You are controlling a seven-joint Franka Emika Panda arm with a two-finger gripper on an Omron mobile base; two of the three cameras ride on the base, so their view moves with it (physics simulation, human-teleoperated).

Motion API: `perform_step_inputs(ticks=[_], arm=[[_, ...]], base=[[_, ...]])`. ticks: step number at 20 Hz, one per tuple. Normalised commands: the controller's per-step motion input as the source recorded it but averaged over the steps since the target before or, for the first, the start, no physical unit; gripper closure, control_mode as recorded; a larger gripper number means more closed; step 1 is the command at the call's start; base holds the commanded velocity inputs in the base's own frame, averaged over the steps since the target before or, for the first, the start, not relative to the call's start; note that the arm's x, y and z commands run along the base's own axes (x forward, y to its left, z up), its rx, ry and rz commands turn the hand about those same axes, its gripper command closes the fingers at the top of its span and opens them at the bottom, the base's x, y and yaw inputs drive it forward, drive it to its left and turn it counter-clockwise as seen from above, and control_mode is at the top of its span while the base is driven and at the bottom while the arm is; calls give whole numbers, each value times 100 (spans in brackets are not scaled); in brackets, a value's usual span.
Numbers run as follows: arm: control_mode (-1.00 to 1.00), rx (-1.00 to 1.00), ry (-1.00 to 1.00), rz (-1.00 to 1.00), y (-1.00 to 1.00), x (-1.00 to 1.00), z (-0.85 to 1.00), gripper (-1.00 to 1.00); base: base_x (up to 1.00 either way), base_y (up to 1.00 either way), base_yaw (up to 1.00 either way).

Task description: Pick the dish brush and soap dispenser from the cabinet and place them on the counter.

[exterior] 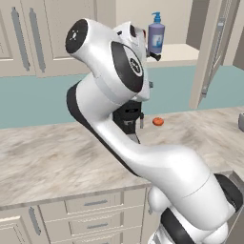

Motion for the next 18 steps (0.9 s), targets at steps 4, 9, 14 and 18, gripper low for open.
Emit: perform_step_inputs(ticks=[4, 9, 14, 18], arm=[[-100, -17, 0, -12, -16, 7, 0, -100], [-100, -16, 0, -20, -19, 5, 0, -100], [-100, -6, 0, -17, -17, 0, 0, -100], [-100, 0, 0, -6, -33, 0, 0, -100]], base=[[0, 0, 0], [0, 0, 0], [0, 0, 0], [0, 0, 0]])
